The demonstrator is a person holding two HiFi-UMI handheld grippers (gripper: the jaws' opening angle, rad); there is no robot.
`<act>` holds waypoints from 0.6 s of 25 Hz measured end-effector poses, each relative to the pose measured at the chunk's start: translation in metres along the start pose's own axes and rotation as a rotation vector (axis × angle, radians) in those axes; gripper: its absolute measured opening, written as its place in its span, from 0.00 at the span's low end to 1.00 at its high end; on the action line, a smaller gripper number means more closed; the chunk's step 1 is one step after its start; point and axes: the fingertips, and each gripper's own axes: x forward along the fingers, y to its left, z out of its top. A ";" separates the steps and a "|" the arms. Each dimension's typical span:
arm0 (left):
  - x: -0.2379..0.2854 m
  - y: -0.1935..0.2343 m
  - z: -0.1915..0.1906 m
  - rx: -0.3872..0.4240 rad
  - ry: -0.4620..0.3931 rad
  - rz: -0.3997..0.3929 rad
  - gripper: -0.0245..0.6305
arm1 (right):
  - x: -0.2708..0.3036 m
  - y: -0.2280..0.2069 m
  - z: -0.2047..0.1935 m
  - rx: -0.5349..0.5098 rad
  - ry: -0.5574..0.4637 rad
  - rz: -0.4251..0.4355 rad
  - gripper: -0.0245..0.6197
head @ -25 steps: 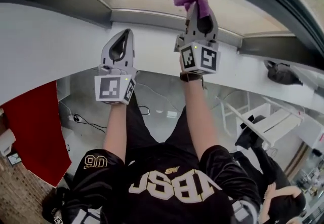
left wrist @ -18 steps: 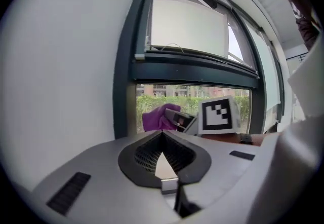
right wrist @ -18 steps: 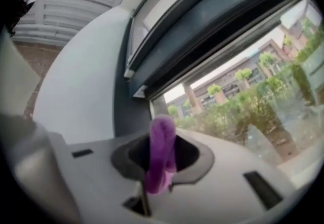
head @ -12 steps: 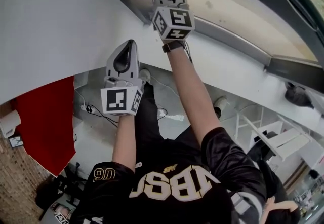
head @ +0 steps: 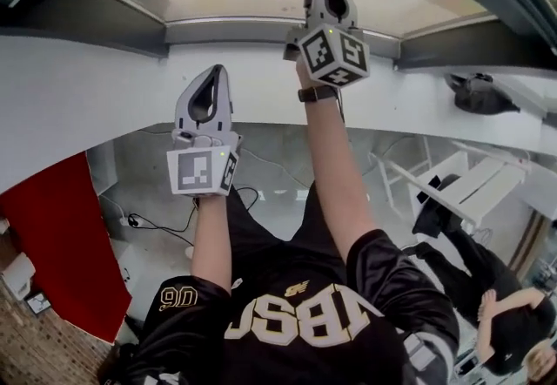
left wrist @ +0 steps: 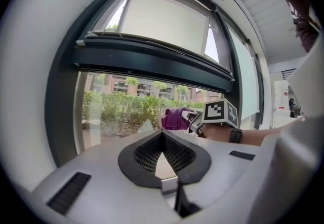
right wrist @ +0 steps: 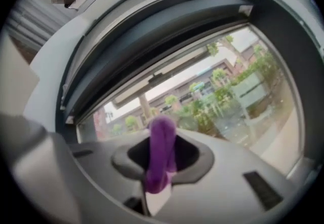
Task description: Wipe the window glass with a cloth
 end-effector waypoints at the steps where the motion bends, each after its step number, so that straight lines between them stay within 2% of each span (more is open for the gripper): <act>1: 0.012 -0.027 -0.004 -0.001 -0.003 -0.029 0.06 | -0.012 -0.040 0.017 -0.008 -0.017 -0.046 0.17; 6: 0.062 -0.138 -0.024 -0.031 -0.004 -0.171 0.06 | -0.073 -0.222 0.100 -0.055 -0.096 -0.337 0.17; 8: 0.072 -0.173 -0.028 -0.036 -0.004 -0.203 0.06 | -0.091 -0.272 0.120 -0.043 -0.107 -0.418 0.17; 11: 0.081 -0.206 -0.032 -0.032 -0.005 -0.235 0.06 | -0.097 -0.293 0.135 -0.084 -0.102 -0.425 0.17; 15: 0.077 -0.203 -0.028 -0.025 -0.013 -0.222 0.06 | -0.097 -0.263 0.134 -0.087 -0.113 -0.356 0.17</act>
